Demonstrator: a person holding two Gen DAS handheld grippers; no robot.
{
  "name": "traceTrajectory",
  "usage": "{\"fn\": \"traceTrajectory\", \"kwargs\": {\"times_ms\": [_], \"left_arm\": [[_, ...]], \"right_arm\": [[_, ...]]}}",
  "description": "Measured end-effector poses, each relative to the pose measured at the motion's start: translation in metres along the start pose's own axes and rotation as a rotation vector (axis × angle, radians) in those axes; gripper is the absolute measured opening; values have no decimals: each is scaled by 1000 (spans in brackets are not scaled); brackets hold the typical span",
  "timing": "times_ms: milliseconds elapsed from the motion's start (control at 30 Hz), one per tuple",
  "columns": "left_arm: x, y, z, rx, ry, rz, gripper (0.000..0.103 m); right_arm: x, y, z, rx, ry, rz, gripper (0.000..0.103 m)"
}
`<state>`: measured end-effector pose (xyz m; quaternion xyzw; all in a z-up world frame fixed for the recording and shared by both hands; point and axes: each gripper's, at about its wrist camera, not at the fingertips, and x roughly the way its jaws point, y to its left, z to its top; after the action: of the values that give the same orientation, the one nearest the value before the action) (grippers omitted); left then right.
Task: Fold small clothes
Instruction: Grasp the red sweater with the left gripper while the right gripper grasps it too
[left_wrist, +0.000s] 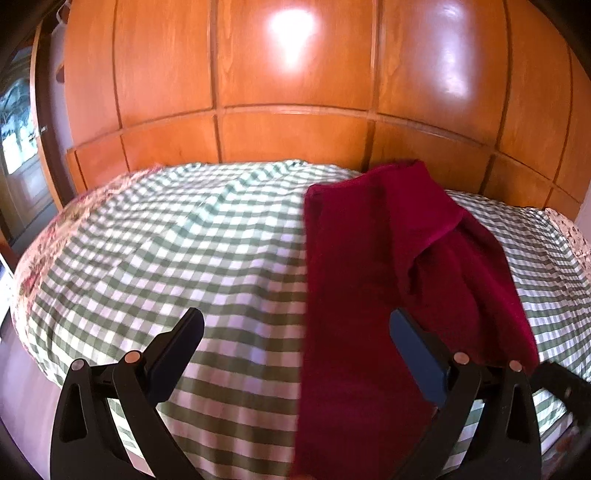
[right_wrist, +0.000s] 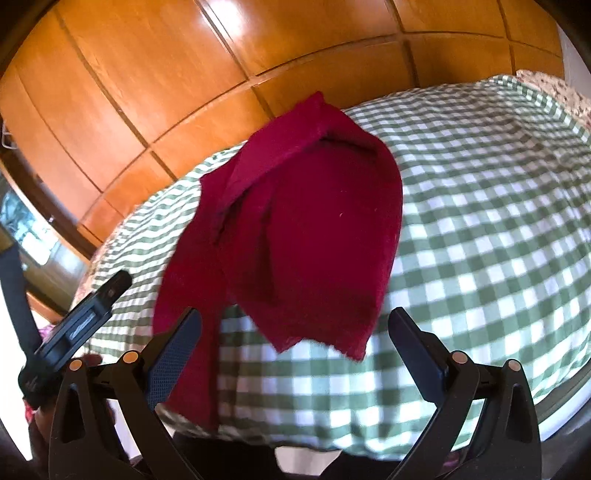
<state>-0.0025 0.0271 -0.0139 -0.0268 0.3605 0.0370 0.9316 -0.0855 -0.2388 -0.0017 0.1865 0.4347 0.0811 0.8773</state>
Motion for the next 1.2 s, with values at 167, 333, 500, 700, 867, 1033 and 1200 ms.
{"fn": "traceTrajectory", "kwargs": {"times_ms": [167, 333, 500, 700, 867, 1033, 1200], "left_arm": [[6, 12, -14, 44, 56, -184, 99], [8, -3, -24, 144, 96, -318, 90], [37, -28, -37, 235, 239, -375, 79], [40, -44, -43, 341, 218, -323, 9], [22, -5, -6, 183, 164, -453, 6], [18, 45, 58, -24, 53, -488, 6], [39, 98, 124, -186, -31, -378, 6]], "right_arm": [[21, 17, 31, -59, -24, 39, 83], [61, 48, 66, -135, -20, 65, 73], [130, 72, 91, -147, 134, 94, 68], [137, 74, 98, -247, 119, 42, 13], [54, 32, 135, -221, -83, 46, 7], [6, -41, 181, -168, -213, -161, 7], [10, -119, 226, -63, -238, -381, 7]]}}
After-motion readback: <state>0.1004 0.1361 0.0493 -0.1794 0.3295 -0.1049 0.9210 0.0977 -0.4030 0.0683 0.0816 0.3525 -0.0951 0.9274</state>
